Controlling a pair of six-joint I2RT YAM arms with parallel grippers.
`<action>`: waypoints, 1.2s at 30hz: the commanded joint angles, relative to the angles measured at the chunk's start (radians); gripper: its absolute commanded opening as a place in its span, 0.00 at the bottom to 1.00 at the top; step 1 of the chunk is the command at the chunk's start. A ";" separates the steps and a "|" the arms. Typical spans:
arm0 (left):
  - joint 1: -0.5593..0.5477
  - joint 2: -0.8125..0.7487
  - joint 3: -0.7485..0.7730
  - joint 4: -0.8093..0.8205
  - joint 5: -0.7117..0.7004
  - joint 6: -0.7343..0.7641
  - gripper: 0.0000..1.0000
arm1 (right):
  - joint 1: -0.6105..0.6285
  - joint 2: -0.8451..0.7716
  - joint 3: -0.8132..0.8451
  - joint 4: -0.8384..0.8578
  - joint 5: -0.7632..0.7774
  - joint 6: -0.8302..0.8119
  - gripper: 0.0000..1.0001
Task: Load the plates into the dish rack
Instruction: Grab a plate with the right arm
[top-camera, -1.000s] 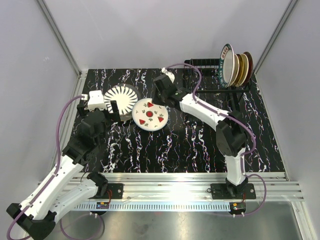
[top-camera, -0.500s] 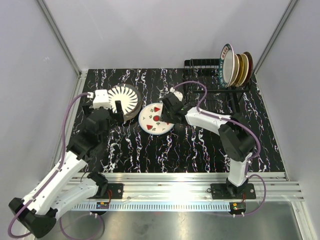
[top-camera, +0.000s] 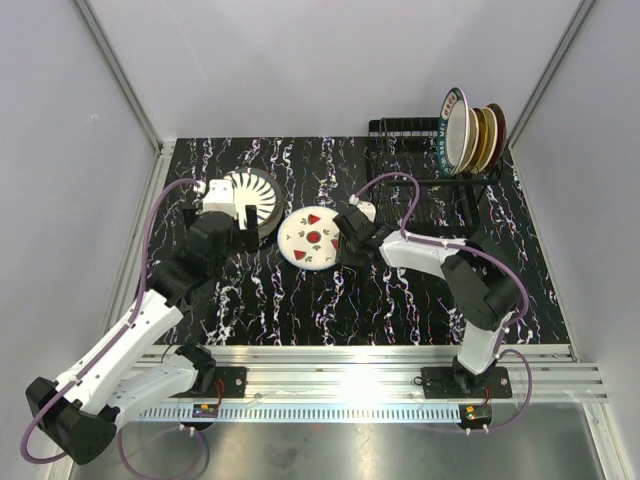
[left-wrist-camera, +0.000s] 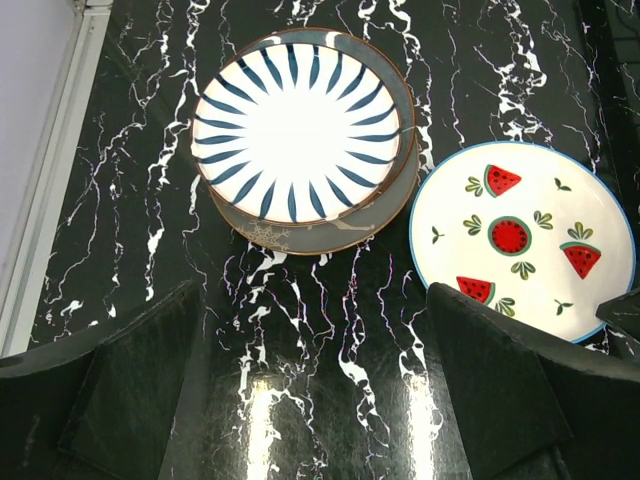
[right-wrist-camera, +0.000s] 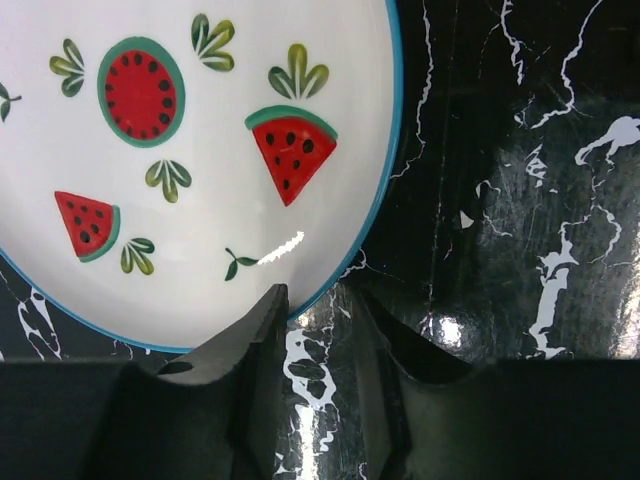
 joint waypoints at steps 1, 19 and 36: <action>-0.003 0.002 0.049 0.016 0.043 -0.013 0.99 | -0.001 -0.056 -0.039 -0.005 0.036 -0.039 0.37; -0.003 0.177 0.177 -0.004 0.231 -0.061 0.99 | -0.001 -0.389 -0.281 -0.114 0.045 -0.049 0.33; -0.002 0.309 0.290 0.016 0.186 0.019 0.99 | -0.001 -0.243 -0.249 0.105 0.117 0.293 0.52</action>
